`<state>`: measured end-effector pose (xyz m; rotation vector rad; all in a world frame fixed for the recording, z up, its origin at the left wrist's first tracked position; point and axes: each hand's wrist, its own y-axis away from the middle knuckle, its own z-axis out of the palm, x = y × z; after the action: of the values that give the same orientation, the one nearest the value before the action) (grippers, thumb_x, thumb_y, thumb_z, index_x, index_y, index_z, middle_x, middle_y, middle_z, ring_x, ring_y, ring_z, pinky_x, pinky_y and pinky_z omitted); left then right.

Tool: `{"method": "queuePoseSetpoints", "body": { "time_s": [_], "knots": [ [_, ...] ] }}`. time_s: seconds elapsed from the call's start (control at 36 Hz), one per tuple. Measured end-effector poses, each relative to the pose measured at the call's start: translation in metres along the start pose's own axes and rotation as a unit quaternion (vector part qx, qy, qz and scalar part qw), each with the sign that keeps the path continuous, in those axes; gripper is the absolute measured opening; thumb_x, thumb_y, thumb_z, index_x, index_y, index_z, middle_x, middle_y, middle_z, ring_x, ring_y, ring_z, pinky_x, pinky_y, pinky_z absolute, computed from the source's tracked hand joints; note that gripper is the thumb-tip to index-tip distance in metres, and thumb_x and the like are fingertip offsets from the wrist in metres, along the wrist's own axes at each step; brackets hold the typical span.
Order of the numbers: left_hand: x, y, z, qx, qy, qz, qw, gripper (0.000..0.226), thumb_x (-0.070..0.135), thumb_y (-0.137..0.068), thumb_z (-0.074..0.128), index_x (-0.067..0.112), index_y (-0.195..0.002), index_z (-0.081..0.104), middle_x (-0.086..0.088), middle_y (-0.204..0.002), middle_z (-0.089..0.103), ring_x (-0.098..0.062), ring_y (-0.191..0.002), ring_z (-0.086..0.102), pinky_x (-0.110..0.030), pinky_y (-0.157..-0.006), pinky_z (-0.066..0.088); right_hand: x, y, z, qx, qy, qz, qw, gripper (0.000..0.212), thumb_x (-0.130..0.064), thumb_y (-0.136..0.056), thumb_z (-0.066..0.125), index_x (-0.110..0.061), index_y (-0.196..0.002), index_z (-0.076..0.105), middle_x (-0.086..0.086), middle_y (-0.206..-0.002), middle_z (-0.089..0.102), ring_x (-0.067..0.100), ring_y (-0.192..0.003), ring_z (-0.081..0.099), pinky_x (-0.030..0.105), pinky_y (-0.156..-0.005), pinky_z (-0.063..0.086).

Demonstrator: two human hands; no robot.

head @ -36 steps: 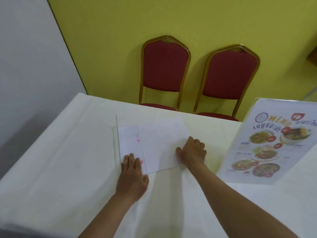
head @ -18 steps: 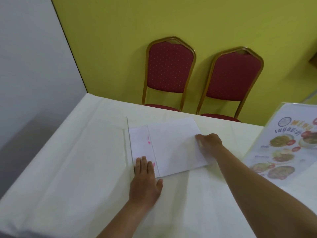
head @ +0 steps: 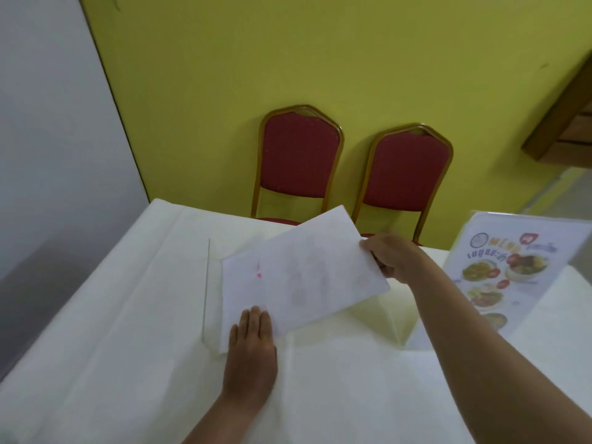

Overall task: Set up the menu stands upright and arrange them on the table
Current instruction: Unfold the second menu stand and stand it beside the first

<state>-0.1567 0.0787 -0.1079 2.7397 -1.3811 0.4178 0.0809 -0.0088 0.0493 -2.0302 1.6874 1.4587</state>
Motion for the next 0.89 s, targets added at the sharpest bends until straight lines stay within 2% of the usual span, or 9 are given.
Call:
{"method": "queuePoseSetpoints", "body": {
  "time_s": [0.17, 0.25, 0.39, 0.44, 0.61, 0.69, 0.75, 0.81, 0.89],
  "knots": [
    [-0.013, 0.004, -0.023, 0.153, 0.116, -0.051, 0.98, 0.048, 0.005, -0.079, 0.029, -0.011, -0.111, 0.062, -0.028, -0.111, 0.067, -0.034, -0.115, 0.052, -0.064, -0.088, 0.045, -0.039, 0.038, 0.005, -0.028, -0.076, -0.078, 0.994, 0.022, -0.014, -0.093, 0.054, -0.007, -0.074, 0.059, 0.007, -0.066, 0.061, 0.02, -0.057, 0.058, 0.027, -0.048, 0.043],
    [-0.02, 0.002, -0.037, 0.193, 0.17, -0.076, 0.963, 0.046, 0.006, -0.084, 0.028, -0.009, -0.112, 0.062, -0.025, -0.108, 0.067, -0.027, -0.11, 0.044, -0.063, -0.095, 0.043, -0.056, 0.048, 0.014, -0.03, -0.101, -0.106, 0.989, 0.02, -0.018, -0.092, 0.056, -0.008, -0.076, 0.06, 0.007, -0.068, 0.063, 0.02, -0.057, 0.062, 0.029, -0.048, 0.049],
    [-0.032, -0.004, -0.073, 0.238, 0.257, -0.108, 0.93, 0.035, 0.0, -0.085, 0.04, -0.007, -0.109, 0.063, -0.027, -0.105, 0.067, -0.047, -0.101, 0.06, -0.063, -0.091, 0.049, -0.076, 0.058, 0.029, -0.029, -0.142, -0.147, 0.978, 0.026, -0.029, -0.093, 0.053, -0.004, -0.09, 0.061, 0.009, -0.068, 0.064, 0.02, -0.051, 0.066, 0.032, -0.054, 0.056],
    [-0.036, -0.009, -0.087, 0.253, 0.274, -0.113, 0.921, 0.031, -0.004, -0.088, 0.042, -0.009, -0.11, 0.063, -0.029, -0.104, 0.067, -0.046, -0.1, 0.061, -0.054, -0.091, 0.05, -0.081, 0.058, 0.034, -0.025, -0.176, -0.162, 0.971, 0.033, -0.038, -0.092, 0.054, -0.006, -0.087, 0.062, 0.008, -0.069, 0.065, 0.023, -0.057, 0.065, 0.034, -0.058, 0.057],
    [-0.043, -0.019, -0.121, 0.237, 0.326, -0.124, 0.907, 0.02, 0.0, -0.093, 0.042, -0.003, -0.096, 0.062, -0.016, -0.086, 0.065, -0.027, -0.077, 0.056, -0.029, -0.066, 0.037, -0.077, 0.049, 0.048, 0.001, -0.222, -0.195, 0.955, 0.039, -0.045, -0.092, 0.05, -0.01, -0.1, 0.063, 0.004, -0.087, 0.065, 0.021, -0.075, 0.064, 0.031, -0.058, 0.051],
    [-0.04, -0.025, -0.134, 0.217, 0.363, -0.111, 0.899, 0.018, 0.001, -0.093, 0.043, 0.0, -0.088, 0.061, -0.01, -0.08, 0.06, -0.025, -0.073, 0.052, -0.028, -0.058, 0.034, -0.064, 0.04, 0.054, 0.045, -0.214, -0.198, 0.955, 0.027, -0.037, -0.092, 0.053, -0.012, -0.094, 0.061, -0.003, -0.078, 0.06, 0.016, -0.069, 0.057, 0.032, -0.06, 0.05],
    [-0.039, -0.03, -0.14, 0.195, 0.387, -0.112, 0.894, 0.019, 0.004, -0.093, 0.044, 0.004, -0.084, 0.06, -0.006, -0.075, 0.059, -0.022, -0.066, 0.053, -0.024, -0.054, 0.038, -0.051, 0.034, 0.054, 0.073, -0.19, -0.191, 0.96, 0.025, -0.032, -0.091, 0.056, -0.011, -0.103, 0.059, -0.004, -0.091, 0.06, 0.018, -0.08, 0.058, 0.035, -0.069, 0.052],
    [-0.042, -0.035, -0.143, 0.169, 0.412, -0.117, 0.888, 0.02, 0.006, -0.092, 0.044, 0.004, -0.08, 0.059, -0.004, -0.071, 0.059, -0.017, -0.063, 0.053, -0.024, -0.052, 0.039, -0.037, 0.031, 0.052, 0.082, -0.178, -0.174, 0.965, 0.047, -0.029, -0.088, 0.06, -0.008, -0.128, 0.048, -0.001, -0.113, 0.056, 0.02, -0.097, 0.057, 0.035, -0.077, 0.052],
    [-0.045, -0.042, -0.142, 0.127, 0.47, -0.128, 0.864, 0.024, 0.005, -0.09, 0.045, 0.011, -0.076, 0.064, -0.003, -0.075, 0.066, -0.021, -0.066, 0.058, -0.029, -0.058, 0.045, -0.017, 0.03, 0.045, 0.027, -0.17, -0.165, 0.971, 0.035, -0.018, -0.091, 0.058, -0.01, -0.124, 0.053, 0.005, -0.111, 0.063, 0.024, -0.095, 0.061, 0.035, -0.077, 0.05]
  ]
}}
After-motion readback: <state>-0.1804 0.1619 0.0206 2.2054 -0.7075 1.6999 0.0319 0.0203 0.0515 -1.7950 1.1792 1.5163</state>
